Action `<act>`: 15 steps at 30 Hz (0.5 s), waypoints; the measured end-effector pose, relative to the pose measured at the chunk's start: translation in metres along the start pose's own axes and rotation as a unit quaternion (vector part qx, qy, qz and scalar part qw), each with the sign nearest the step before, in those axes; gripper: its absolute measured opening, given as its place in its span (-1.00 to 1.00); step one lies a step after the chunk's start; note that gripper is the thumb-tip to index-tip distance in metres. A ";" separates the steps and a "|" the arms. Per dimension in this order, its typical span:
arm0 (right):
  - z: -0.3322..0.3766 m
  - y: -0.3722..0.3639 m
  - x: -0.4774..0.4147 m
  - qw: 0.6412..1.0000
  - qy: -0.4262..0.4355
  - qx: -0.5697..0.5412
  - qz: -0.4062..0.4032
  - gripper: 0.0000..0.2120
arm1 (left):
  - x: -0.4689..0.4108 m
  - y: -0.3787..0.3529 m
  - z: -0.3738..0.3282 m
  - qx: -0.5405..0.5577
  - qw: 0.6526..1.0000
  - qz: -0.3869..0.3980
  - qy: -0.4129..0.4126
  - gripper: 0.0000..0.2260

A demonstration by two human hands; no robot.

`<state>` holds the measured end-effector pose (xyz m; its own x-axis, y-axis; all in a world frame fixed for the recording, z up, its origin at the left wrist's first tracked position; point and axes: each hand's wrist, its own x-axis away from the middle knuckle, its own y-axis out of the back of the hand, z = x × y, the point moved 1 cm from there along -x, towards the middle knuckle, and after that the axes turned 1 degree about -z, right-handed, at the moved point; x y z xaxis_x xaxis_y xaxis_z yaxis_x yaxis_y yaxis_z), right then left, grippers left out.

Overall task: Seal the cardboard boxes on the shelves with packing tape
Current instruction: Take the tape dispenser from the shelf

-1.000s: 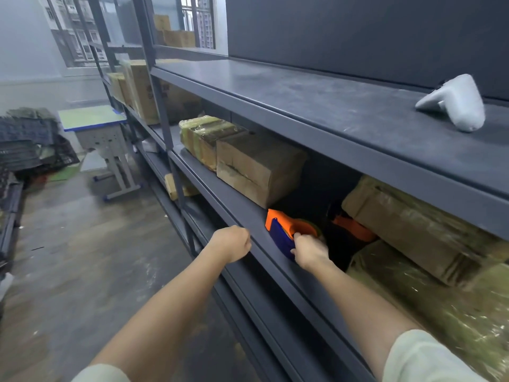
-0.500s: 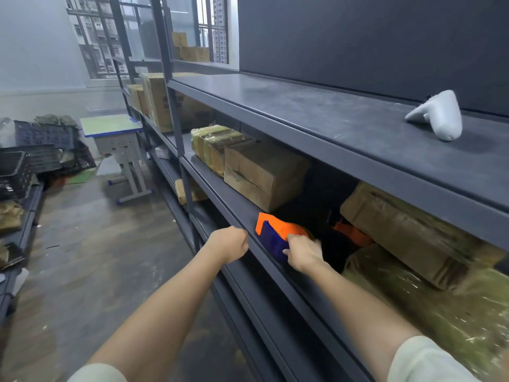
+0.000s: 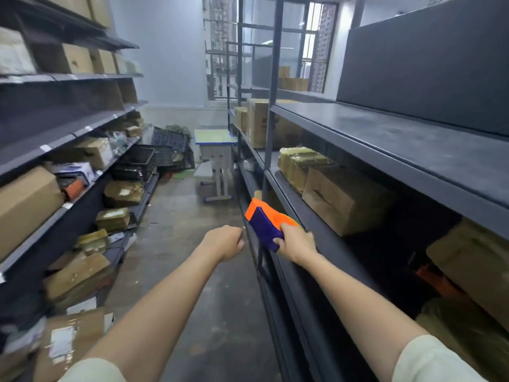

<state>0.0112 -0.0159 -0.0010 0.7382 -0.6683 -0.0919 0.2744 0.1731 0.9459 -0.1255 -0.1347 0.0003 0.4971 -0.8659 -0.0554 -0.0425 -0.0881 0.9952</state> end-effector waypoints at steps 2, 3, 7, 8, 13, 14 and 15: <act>0.030 -0.006 -0.005 0.999 0.030 -0.039 0.016 -0.85 | 0.015 0.004 0.025 0.052 0.997 -0.001 0.062 -0.73; 0.044 -0.009 -0.007 0.997 0.045 -0.055 0.023 -0.82 | 0.022 0.007 0.035 0.092 0.991 -0.002 0.093 -0.70; 0.098 -0.018 -0.013 0.987 0.087 -0.124 0.047 -0.75 | 0.045 0.017 0.065 0.371 0.905 -0.016 0.205 -0.64; 0.110 -0.020 -0.013 0.982 0.095 -0.151 0.055 -0.74 | 0.050 0.021 0.070 0.427 0.876 -0.016 0.225 -0.65; 0.149 -0.029 -0.013 0.962 0.124 -0.233 0.077 -0.73 | 0.065 0.037 0.096 0.580 0.776 -0.053 0.241 -0.73; 0.153 -0.030 -0.014 0.959 0.126 -0.243 0.079 -0.74 | 0.067 0.038 0.099 0.603 0.757 -0.057 0.244 -0.78; 0.156 -0.032 -0.014 0.954 0.128 -0.256 0.085 -0.76 | 0.068 0.039 0.101 0.621 0.743 -0.061 0.244 -0.82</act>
<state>-0.1039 -0.1251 0.0189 0.9076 -0.4110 -0.0861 0.3541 0.6386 0.6832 -0.1805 -0.2467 0.0273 0.8052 -0.5588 0.1984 -0.5865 -0.7999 0.1275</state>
